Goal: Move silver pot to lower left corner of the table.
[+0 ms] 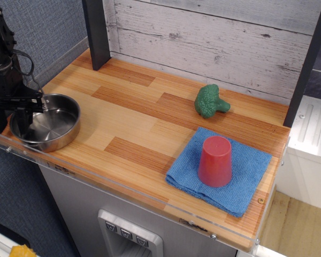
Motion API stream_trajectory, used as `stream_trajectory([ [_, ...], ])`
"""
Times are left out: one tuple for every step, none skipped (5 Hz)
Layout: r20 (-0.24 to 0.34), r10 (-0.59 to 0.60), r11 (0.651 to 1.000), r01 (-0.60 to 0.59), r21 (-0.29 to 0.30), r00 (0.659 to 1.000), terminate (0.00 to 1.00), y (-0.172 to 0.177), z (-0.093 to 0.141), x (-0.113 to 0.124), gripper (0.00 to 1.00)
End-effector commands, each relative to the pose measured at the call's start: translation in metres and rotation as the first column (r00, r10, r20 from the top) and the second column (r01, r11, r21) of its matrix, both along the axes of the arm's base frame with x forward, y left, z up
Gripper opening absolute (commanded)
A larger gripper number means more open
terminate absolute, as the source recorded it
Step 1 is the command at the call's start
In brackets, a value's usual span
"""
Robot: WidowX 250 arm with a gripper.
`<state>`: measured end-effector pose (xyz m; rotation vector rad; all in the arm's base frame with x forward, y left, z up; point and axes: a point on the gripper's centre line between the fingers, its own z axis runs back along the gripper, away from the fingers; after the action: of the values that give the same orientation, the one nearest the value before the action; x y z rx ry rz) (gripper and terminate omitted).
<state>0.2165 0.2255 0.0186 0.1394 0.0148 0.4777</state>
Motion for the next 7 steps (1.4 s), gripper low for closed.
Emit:
stream_trajectory([
  [0.092, 0.018, 0.995, -0.027, 0.096, 0.996, 0.0, 0.002, 0.048, 0.007, 1.0],
  [0.114, 0.043, 0.99, -0.057, 0.129, 0.993, 0.0, -0.01, 0.072, 0.012, 1.0],
  [0.133, 0.044, 0.987, -0.064, 0.145, 0.99, 0.0, -0.027, 0.085, 0.023, 1.0],
  [0.179, -0.007, 0.992, -0.015, 0.124, 0.984, 0.0, -0.059, 0.102, 0.043, 1.0],
  [0.213, -0.057, 0.992, 0.03, 0.126, 0.975, 0.0, -0.086, 0.112, 0.06, 1.0],
  [0.228, -0.15, 0.986, 0.13, 0.101, 0.962, 0.0, -0.117, 0.118, 0.074, 1.0],
  [0.255, -0.237, 0.972, 0.229, 0.059, 0.938, 0.0, -0.157, 0.125, 0.078, 1.0],
])
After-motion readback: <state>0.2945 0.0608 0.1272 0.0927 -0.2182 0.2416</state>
